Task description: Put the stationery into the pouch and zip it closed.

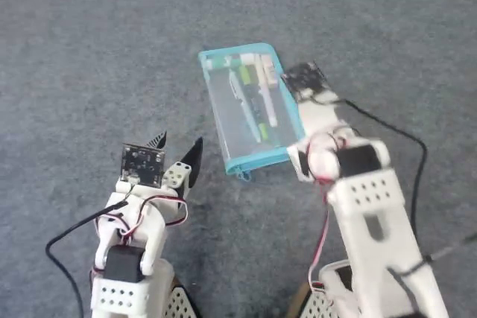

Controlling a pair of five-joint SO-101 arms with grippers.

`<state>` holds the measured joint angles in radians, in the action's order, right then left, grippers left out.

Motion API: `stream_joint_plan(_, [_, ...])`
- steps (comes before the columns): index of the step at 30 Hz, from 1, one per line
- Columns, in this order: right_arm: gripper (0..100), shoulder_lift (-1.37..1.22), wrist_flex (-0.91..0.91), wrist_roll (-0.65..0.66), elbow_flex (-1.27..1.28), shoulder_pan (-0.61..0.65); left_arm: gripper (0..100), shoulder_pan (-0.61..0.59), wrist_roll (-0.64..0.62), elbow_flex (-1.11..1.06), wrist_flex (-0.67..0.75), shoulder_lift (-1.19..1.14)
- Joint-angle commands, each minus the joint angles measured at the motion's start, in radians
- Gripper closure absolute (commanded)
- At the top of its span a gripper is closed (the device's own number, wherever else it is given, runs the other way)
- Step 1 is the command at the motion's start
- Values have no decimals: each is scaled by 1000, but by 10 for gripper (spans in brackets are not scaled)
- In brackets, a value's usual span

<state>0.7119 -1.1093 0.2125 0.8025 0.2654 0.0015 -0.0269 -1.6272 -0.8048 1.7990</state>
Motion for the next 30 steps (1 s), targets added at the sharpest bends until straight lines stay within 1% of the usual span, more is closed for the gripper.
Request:
stream_joint_plan(1, [821,145,99,-6,138,-65,779,-9,-41,56,35,25])
stream_joint_plan(7, [821,308,130,-6,315,-117,779,-8,9,41,52,25])
stream_joint_plan(9, [821,354,130,-6,371,-134,779,-8,6,-7,109,25])
stream_joint_plan(11, [821,400,148,-6,431,-153,778,-6,5,-64,201,20])
stream_joint_plan(12, [821,421,171,-6,463,-166,778,-8,6,-58,212,23])
stream_joint_plan(17, [821,545,302,-6,661,-223,778,-5,3,-58,207,21])
stream_joint_plan(21, [821,674,357,-6,779,-259,778,0,3,-58,143,21])
stream_joint_plan(26, [821,863,343,-6,893,-298,778,2,2,-58,94,21])
stream_joint_plan(30, [819,997,160,-6,888,-348,778,2,2,-58,94,20])
